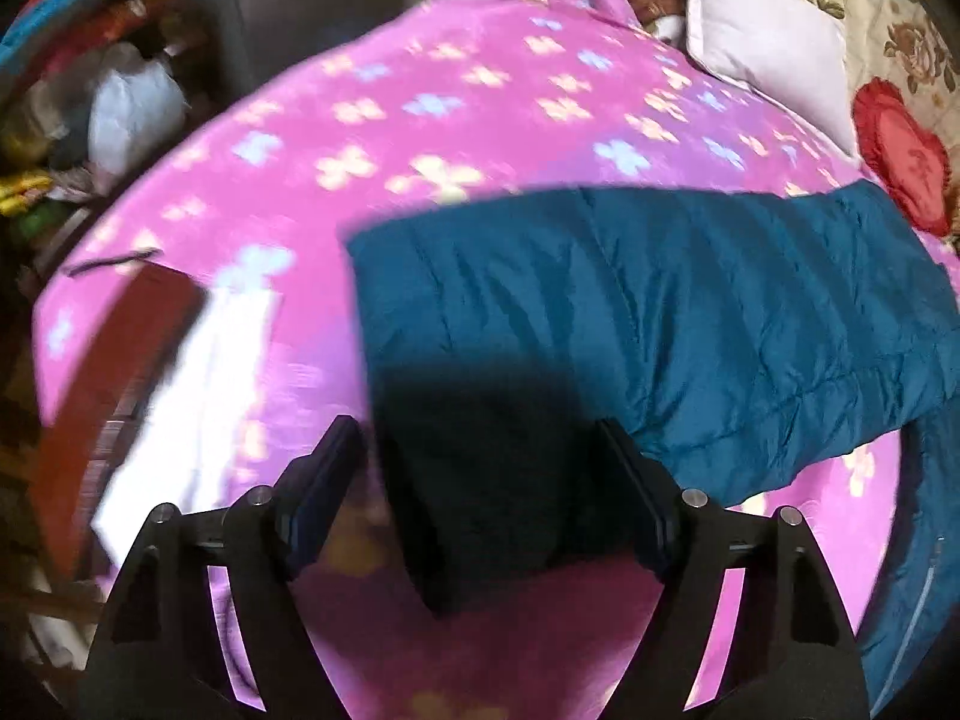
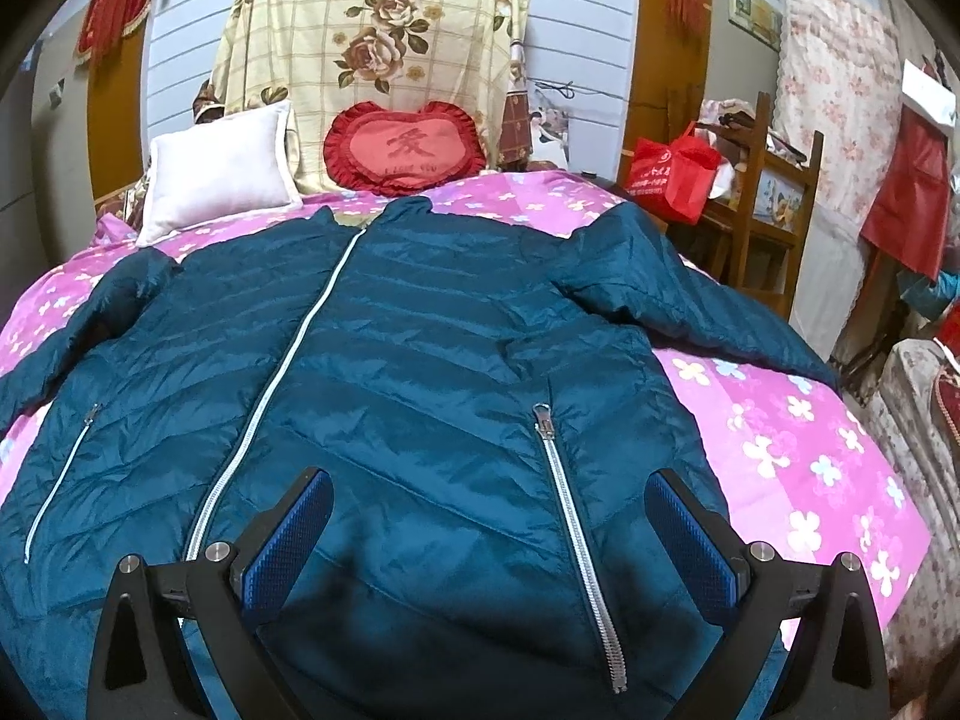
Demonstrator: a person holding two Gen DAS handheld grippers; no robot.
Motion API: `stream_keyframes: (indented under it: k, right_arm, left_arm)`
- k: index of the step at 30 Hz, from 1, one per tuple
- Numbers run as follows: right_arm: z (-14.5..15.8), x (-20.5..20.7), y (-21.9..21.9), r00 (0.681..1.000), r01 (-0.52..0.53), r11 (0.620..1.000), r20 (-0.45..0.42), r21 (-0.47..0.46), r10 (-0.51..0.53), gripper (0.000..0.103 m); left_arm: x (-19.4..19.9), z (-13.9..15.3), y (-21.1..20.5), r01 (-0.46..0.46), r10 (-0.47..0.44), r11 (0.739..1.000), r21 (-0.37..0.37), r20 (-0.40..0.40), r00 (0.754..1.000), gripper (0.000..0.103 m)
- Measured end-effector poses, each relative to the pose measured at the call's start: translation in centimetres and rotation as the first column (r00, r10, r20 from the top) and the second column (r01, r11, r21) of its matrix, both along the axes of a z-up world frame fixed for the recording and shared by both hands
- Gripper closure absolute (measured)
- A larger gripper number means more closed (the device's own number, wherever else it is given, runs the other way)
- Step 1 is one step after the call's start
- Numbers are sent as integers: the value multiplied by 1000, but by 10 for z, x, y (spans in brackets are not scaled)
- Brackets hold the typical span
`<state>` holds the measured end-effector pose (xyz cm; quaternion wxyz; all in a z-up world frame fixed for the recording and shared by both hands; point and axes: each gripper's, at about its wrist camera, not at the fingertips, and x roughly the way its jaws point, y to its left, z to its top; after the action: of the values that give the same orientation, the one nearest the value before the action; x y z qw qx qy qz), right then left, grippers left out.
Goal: Fold large clothes
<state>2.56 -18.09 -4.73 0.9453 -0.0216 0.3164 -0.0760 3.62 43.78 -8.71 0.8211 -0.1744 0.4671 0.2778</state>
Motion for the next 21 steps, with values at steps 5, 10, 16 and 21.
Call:
stream_keyframes:
  k: [5,10,16,21]
  right_arm:
    - [-1,1,-2,1000,1,1000,-10,-1,-1,0]
    - [-2,1,-3,1000,2,1000,-16,0,-2,0]
    - [-13,8,-7,995,37,999,-88,-28,-39,0]
    - [-29,15,-18,982,48,999,-185,6,-46,0]
  left_arm:
    - [17,-1,-12,52,-53,998,26,17,998,31]
    - [21,6,-20,71,-74,996,60,62,995,88]
    - [12,39,-35,65,-88,982,175,128,988,94]
    - [-6,75,-17,-46,3,981,186,222,975,94]
